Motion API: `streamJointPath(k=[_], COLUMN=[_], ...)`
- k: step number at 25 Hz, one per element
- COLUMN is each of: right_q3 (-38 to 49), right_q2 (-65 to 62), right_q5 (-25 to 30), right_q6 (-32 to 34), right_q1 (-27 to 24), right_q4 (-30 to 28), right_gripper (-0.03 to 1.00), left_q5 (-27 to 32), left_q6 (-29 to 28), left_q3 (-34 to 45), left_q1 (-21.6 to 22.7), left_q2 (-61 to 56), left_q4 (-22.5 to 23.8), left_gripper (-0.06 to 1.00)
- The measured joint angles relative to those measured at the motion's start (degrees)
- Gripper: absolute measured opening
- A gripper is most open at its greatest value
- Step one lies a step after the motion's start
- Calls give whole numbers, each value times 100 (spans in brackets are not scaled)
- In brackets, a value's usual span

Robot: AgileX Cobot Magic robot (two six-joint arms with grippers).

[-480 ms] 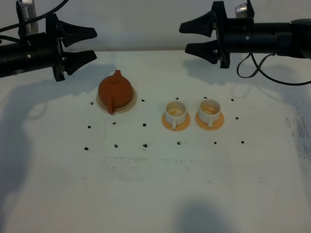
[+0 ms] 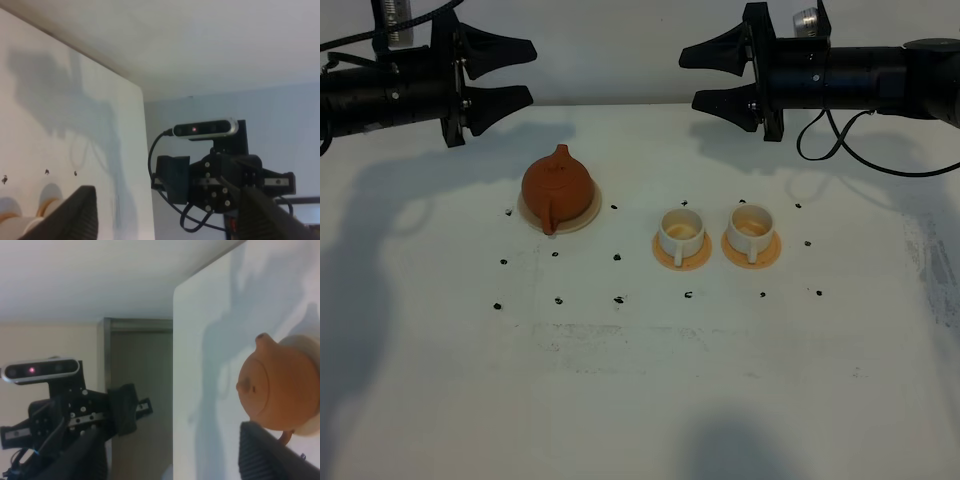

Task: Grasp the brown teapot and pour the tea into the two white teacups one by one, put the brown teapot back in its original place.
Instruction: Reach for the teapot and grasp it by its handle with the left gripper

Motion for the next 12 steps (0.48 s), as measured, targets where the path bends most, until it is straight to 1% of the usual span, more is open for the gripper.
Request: streamJointPath(k=[3, 12], right_q3=[-2, -7], right_q2=[0, 0], right_q5=[-8, -44], right_q6=[0, 0], right_q1=[0, 0], right_q4=[-5, 0], right_gripper=[58, 58], left_q5=[-80, -123], left_q6=[-40, -47], left_q3=[-19, -19], left_q1=[-13, -25], left_q2=[0, 0], left_q4=[77, 107], left_gripper=[57, 57])
